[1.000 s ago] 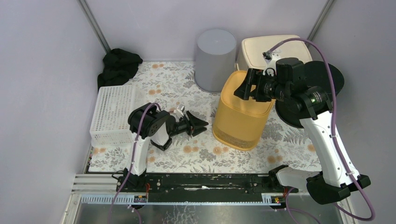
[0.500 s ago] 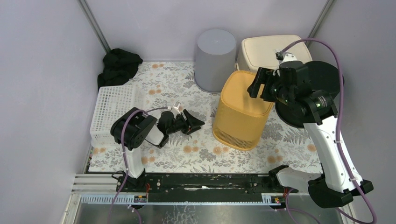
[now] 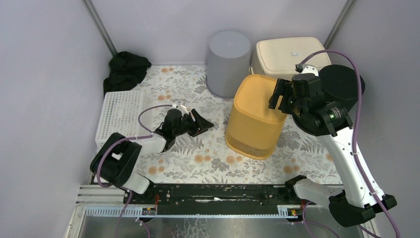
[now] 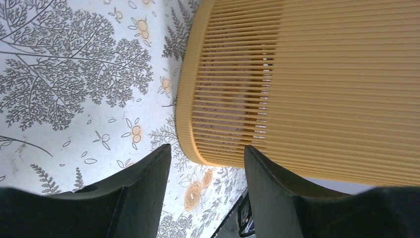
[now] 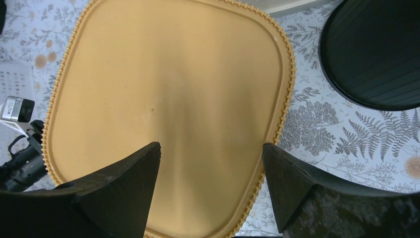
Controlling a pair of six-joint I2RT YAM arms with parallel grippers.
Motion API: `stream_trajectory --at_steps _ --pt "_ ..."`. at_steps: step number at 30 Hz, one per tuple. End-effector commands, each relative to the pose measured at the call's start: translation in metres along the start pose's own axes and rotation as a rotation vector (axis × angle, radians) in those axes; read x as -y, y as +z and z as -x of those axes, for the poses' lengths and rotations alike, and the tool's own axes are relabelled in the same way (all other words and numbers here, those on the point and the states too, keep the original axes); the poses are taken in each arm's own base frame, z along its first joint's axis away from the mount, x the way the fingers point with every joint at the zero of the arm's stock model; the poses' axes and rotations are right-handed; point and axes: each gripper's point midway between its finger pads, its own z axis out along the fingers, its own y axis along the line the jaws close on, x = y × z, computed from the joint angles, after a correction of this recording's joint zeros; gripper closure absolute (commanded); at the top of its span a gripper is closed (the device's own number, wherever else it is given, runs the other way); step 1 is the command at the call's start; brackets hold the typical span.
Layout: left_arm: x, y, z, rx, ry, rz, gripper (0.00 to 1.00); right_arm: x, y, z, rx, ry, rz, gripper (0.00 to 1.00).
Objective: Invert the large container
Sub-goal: Move the container to the center of the board.
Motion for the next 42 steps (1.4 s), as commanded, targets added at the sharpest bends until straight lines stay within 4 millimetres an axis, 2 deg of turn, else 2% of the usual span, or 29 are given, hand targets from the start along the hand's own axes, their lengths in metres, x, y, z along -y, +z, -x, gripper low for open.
stream_trajectory --at_steps 1,6,13,18,29,36,42 --pt "0.005 -0.007 0.000 -0.020 0.032 0.032 0.37 -0.005 0.010 0.007 0.038 0.027 0.010 0.18" --pt "0.027 -0.019 0.002 -0.018 0.073 0.015 0.36 -0.012 0.021 -0.004 -0.001 0.023 0.034 0.19" --pt "0.073 -0.045 0.009 -0.009 0.127 -0.054 0.36 -0.023 0.037 -0.030 -0.094 0.018 0.092 0.20" --pt "0.095 -0.060 0.001 -0.015 0.142 -0.096 0.36 -0.044 0.053 -0.058 -0.193 0.054 0.197 0.23" --pt "0.107 -0.091 -0.002 0.016 0.168 -0.102 0.35 -0.081 0.070 -0.080 -0.286 0.142 0.366 0.27" --pt "0.116 -0.100 0.000 0.027 0.180 -0.109 0.34 -0.103 0.073 -0.093 -0.335 0.167 0.473 0.29" --pt "0.116 -0.103 -0.001 0.028 0.176 -0.102 0.34 -0.137 0.076 -0.111 -0.379 0.115 0.588 0.29"
